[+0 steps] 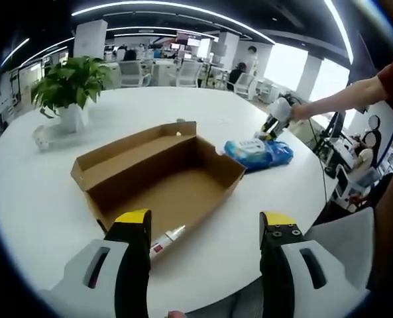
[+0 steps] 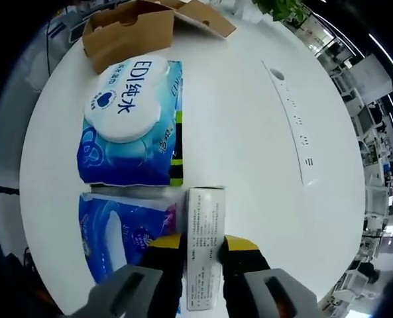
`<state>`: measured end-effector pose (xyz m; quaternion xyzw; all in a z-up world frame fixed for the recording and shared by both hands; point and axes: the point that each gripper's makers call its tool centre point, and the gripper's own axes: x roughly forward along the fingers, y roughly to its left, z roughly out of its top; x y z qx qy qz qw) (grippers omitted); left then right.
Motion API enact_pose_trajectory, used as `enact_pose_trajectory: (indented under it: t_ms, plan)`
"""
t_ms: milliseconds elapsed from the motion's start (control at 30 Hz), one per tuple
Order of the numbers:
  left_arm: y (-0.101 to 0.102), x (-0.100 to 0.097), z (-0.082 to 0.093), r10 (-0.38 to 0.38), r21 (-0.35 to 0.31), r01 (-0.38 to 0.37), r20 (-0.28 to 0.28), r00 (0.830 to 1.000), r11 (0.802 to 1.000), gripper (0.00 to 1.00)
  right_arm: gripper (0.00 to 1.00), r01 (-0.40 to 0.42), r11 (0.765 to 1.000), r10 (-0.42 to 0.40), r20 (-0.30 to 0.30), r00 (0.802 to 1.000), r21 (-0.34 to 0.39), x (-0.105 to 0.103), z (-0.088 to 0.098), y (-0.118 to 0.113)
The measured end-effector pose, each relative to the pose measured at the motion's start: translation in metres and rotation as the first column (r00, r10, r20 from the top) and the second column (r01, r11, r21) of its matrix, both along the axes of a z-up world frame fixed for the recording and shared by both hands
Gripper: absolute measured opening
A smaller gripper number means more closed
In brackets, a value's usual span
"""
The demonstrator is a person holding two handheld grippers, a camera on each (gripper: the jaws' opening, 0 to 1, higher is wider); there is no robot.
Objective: Operate the shoe box by opening the lid, removing the specified soft item, and placing it in the target area until the item is outside and the box remains undamaged.
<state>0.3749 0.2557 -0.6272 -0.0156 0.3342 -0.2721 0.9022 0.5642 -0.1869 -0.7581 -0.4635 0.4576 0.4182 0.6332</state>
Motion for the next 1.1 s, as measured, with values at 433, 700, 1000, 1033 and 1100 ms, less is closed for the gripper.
enact_pose_trajectory:
  t_ms: [433, 700, 1000, 1033, 1100]
  plan:
    - [0.002, 0.001, 0.005, 0.011, -0.008, -0.011, 0.013, 1.000, 1.000, 0.66, 0.20, -0.047, 0.997, 0.047, -0.001, 0.999, -0.060, -0.002, 0.002, -0.008]
    - [-0.002, 0.003, 0.005, 0.006, -0.032, -0.005, 0.025, 1.000, 0.999, 0.66, 0.26, 0.064, 0.998, -0.064, 0.030, 0.997, -0.002, -0.003, 0.029, -0.015]
    - [-0.007, 0.003, 0.007, -0.008, -0.073, 0.012, 0.048, 0.999, 0.997, 0.65, 0.29, 0.280, 0.951, -0.288, 0.041, 0.957, 0.131, -0.006, 0.063, -0.017]
    - [-0.007, 0.004, 0.008, -0.009, -0.077, 0.013, 0.052, 0.999, 0.997, 0.65, 0.29, 0.297, 0.942, -0.308, 0.047, 0.950, 0.156, -0.007, 0.068, -0.014]
    - [-0.007, 0.004, 0.010, -0.011, -0.084, 0.016, 0.061, 0.998, 0.996, 0.65, 0.30, 0.315, 0.931, -0.329, 0.051, 0.943, 0.184, -0.008, 0.075, -0.009]
